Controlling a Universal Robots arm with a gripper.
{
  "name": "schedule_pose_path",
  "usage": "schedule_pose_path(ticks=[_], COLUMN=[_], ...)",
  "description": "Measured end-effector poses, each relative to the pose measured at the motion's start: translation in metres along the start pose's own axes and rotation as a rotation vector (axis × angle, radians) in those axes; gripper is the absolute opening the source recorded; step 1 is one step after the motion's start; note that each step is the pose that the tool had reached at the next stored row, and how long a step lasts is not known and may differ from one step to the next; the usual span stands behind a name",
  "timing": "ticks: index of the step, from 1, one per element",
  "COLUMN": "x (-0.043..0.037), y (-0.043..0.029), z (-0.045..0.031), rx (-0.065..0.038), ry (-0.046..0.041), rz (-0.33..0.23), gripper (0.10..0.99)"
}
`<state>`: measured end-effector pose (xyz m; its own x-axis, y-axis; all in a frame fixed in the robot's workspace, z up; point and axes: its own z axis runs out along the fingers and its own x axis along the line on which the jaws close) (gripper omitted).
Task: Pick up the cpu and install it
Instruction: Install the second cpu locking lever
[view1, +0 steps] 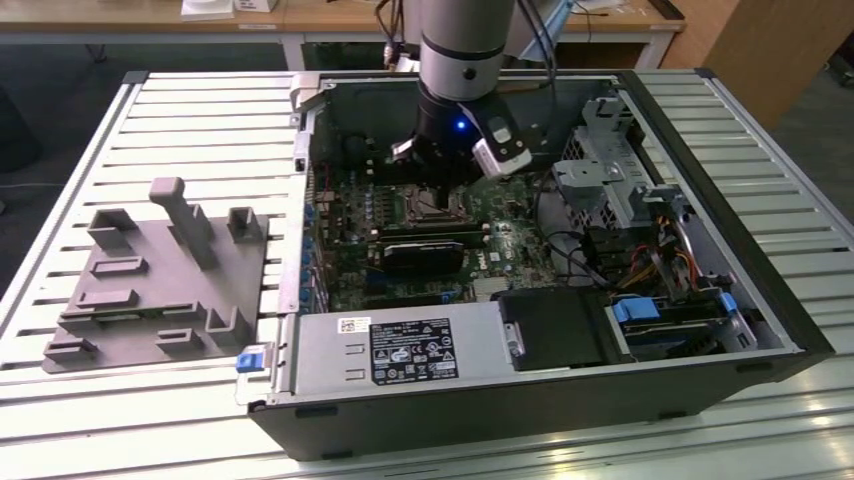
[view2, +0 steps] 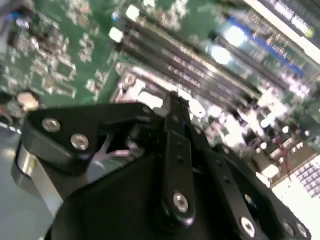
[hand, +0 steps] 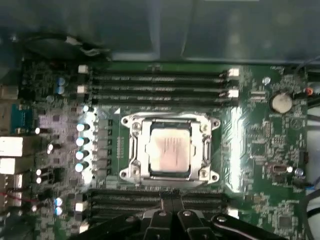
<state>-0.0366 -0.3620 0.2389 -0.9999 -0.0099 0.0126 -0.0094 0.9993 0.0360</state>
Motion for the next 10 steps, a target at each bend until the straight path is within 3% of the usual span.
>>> schedule_pose_path(ticks=[3,10], x=[0.0032,0.0176], y=[-0.0073,-0.0083], z=[0.0001,0.0037], rx=[0.0,-0.002], ry=[0.0,0.0], rz=[0.0,0.0], gripper=[0.106,0.106])
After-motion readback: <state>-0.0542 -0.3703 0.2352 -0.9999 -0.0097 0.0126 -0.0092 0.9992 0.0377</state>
